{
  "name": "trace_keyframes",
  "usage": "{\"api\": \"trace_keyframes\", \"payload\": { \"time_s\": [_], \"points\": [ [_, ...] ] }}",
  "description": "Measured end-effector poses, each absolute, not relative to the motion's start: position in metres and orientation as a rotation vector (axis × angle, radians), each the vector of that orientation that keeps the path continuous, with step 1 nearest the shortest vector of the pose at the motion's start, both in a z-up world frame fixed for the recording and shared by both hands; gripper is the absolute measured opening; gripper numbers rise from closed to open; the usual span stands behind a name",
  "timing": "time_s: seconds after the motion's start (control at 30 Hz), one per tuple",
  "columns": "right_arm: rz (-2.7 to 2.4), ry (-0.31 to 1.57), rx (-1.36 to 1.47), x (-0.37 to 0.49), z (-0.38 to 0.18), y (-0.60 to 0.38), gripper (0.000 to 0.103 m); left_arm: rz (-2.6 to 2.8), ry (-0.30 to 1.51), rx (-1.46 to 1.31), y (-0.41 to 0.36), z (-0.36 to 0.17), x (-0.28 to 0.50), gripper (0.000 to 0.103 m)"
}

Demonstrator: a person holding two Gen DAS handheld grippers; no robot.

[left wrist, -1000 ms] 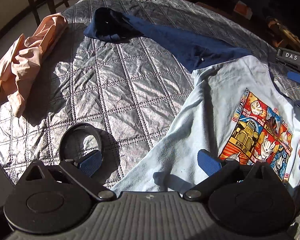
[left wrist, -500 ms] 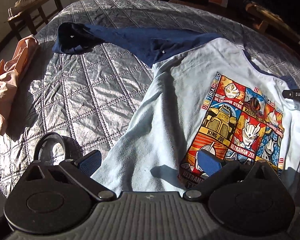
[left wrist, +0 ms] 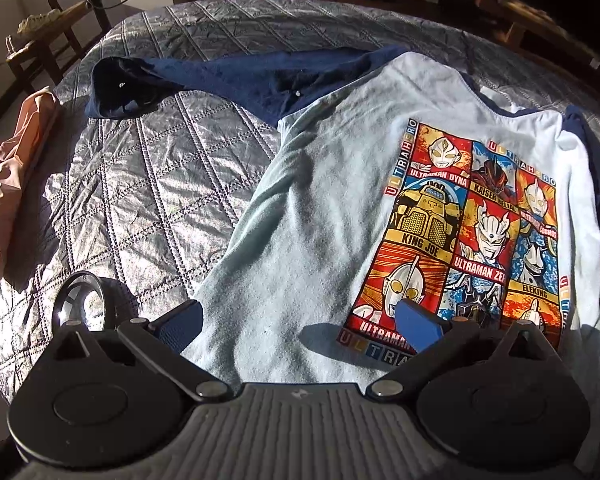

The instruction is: Fold clothes

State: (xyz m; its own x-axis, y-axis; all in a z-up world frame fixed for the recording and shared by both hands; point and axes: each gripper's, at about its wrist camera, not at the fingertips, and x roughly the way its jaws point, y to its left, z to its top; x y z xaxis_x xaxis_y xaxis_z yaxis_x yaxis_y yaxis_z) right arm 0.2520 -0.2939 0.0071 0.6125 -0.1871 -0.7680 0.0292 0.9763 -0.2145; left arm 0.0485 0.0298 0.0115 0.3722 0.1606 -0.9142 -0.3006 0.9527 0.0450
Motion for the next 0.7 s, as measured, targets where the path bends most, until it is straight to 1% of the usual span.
{"api": "trace_keyframes", "payload": {
  "time_s": [0.03,0.07,0.1,0.13,0.17,0.2,0.23,0.4,0.43,0.47,0.5,0.53,0.57,0.63,0.7],
  "points": [
    [-0.134,0.937,-0.161,0.248,0.0,-0.301,0.066,0.297,1.156,-0.137,0.03,0.011,0.049,0.102],
    [-0.142,0.97,-0.134,0.245,-0.007,-0.308,0.072,0.297,1.156,-0.136,0.029,0.01,0.049,0.102],
    [-0.128,1.012,-0.099,0.244,-0.015,-0.313,0.073,0.295,1.157,-0.133,0.029,0.009,0.049,0.102],
    [-0.124,0.996,-0.077,0.239,-0.017,-0.317,0.069,0.293,1.158,-0.129,0.028,0.009,0.048,0.102],
    [-0.122,0.979,-0.055,0.235,-0.019,-0.32,0.028,0.291,1.159,-0.126,0.027,0.008,0.048,0.102],
    [-0.136,0.97,-0.033,0.235,-0.018,-0.323,0.003,0.291,1.16,-0.123,0.026,0.007,0.048,0.102],
    [-0.151,0.958,-0.012,0.234,-0.016,-0.326,0.004,0.29,1.162,-0.12,0.025,0.006,0.048,0.102],
    [-0.227,0.57,-0.061,0.202,0.043,-0.327,0.004,0.292,1.162,-0.116,0.021,0.006,0.05,0.102],
    [-0.241,0.492,-0.07,0.195,0.054,-0.328,0.005,0.291,1.159,-0.114,0.02,0.006,0.05,0.102],
    [-0.255,0.414,-0.079,0.189,0.066,-0.328,0.009,0.29,1.158,-0.112,0.019,0.006,0.051,0.102],
    [-0.28,0.367,-0.08,0.178,0.072,-0.33,0.01,0.288,1.159,-0.112,0.018,0.006,0.051,0.102],
    [-0.311,0.382,-0.104,0.174,0.072,-0.329,0.01,0.286,1.16,-0.112,0.016,0.005,0.051,0.102],
    [-0.325,0.45,-0.132,0.172,0.067,-0.331,0.01,0.285,1.162,-0.11,0.015,0.005,0.051,0.102],
    [-0.335,0.585,-0.101,0.164,0.053,-0.34,0.01,0.279,1.166,-0.108,0.013,0.004,0.051,0.102],
    [-0.34,0.607,-0.06,0.142,0.047,-0.343,0.016,0.273,1.17,-0.108,0.011,0.004,0.052,0.102]
  ]
}}
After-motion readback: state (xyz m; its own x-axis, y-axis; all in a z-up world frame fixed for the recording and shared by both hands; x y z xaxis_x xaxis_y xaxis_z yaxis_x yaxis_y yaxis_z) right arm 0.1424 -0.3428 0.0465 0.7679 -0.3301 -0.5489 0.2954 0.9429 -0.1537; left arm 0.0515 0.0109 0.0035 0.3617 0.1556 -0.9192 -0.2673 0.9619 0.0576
